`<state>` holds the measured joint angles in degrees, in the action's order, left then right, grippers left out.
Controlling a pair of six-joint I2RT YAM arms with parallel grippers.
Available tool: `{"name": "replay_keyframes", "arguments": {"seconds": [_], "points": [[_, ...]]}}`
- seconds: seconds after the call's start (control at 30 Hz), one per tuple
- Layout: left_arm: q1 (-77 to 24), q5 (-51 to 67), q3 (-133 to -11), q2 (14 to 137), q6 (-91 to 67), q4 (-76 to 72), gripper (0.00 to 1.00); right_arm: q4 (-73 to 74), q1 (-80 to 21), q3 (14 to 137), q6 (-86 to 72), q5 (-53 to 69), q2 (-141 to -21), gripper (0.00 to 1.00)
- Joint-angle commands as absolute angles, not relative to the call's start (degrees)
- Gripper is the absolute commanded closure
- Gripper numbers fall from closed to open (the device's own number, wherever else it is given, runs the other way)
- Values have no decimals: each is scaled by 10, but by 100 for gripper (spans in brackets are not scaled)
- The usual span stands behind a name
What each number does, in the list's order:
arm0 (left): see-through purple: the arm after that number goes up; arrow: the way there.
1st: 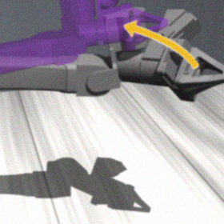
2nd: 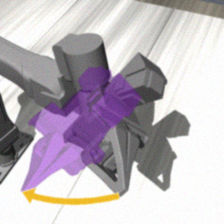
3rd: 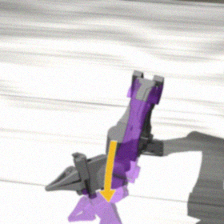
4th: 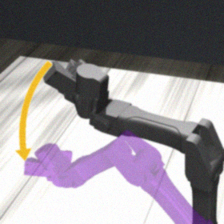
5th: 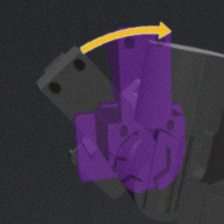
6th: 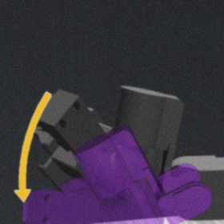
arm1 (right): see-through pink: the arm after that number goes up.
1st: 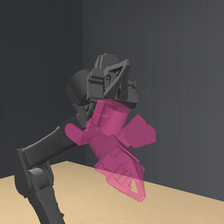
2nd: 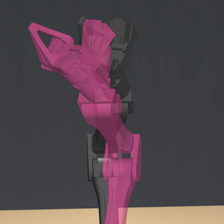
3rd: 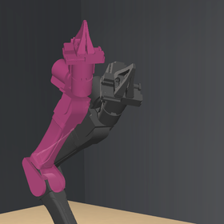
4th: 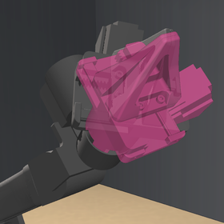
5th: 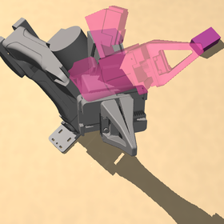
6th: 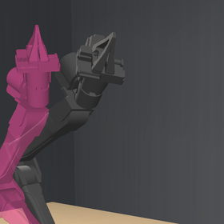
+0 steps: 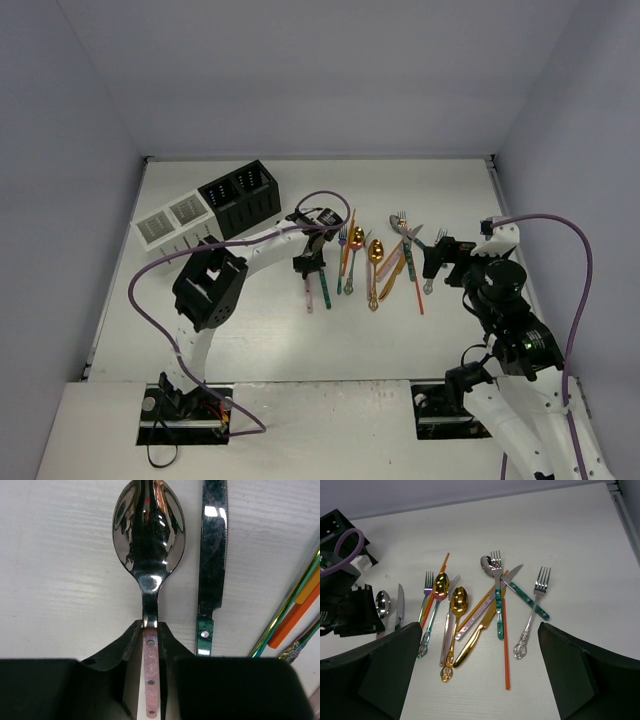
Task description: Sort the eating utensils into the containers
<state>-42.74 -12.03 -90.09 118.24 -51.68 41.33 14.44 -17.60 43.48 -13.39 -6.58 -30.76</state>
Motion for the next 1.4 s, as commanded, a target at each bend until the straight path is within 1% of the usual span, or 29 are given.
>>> {"name": "replay_keyframes", "arguments": {"seconds": [0.0, 0.1, 0.2, 0.27, 0.43, 0.53, 0.7, 0.83, 1.07, 1.27, 1.37], "points": [[-428, -204, -919, 1081, -460, 407, 100, 115, -205, 445, -120, -75, -297, 0], [-428, -262, -935, 1016, -391, 375, 100, 116, -226, 446, -112, -92, -284, 0], [-423, -311, -937, 967, -301, 281, 100, 116, -242, 451, -110, -96, -279, 0], [-415, -318, -933, 942, -222, 220, 100, 115, -244, 453, -113, -97, -286, 0], [-365, -294, -922, 915, -121, 69, 100, 114, -244, 461, -119, -105, -299, 0], [-327, -263, -938, 932, -53, 15, 100, 115, -244, 474, -126, -122, -309, 0], [-271, -220, -977, 978, -18, -58, 100, 115, -244, 480, -127, -138, -315, 0], [-232, -181, -1031, 1035, -2, -70, 100, 114, -244, 481, -138, -141, -324, 0], [-183, -148, -1086, 1112, -2, -89, 100, 115, -244, 475, -139, -149, -329, 0], [-169, -127, -1091, 1162, -13, -91, 100, 115, -244, 464, -144, -158, -340, 0], [-169, -120, -1067, 1169, -32, -95, 100, 115, -244, 458, -146, -160, -346, 0]]}}
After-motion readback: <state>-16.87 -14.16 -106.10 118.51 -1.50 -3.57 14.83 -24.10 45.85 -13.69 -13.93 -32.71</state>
